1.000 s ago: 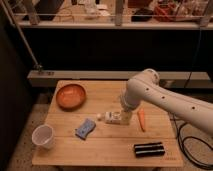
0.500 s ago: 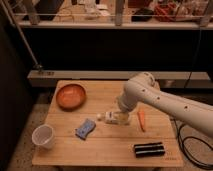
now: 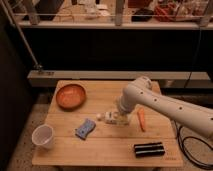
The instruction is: Place the bottle in the ceramic bowl
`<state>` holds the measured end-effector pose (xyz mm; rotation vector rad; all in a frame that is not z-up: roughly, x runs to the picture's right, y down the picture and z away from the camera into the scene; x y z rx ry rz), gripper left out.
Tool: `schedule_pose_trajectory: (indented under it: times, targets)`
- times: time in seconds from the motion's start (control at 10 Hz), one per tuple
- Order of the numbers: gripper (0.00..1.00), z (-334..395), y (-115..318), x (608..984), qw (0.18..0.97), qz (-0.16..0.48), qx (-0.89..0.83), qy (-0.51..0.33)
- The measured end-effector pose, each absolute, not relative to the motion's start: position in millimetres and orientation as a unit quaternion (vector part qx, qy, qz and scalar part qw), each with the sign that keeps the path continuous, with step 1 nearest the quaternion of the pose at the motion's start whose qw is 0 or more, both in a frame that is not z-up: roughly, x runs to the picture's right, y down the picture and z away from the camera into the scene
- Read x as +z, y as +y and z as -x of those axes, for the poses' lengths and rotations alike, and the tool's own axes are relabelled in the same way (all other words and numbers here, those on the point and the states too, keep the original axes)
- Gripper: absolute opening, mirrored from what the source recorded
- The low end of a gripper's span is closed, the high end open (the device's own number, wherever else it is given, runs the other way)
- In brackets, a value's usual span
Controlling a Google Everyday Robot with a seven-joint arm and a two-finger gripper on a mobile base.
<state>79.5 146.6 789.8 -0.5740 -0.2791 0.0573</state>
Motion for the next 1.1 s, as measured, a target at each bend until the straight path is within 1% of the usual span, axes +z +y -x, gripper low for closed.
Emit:
schedule_pose_trajectory:
  times: [0.4,1.1]
  targets:
    - [0.8,-79.5,166.6,810.1,0.943,0.297,0.04,-0.147]
    - [0.8,-80.8,187.1,824.8,0.936,0.312,0.047,-0.156]
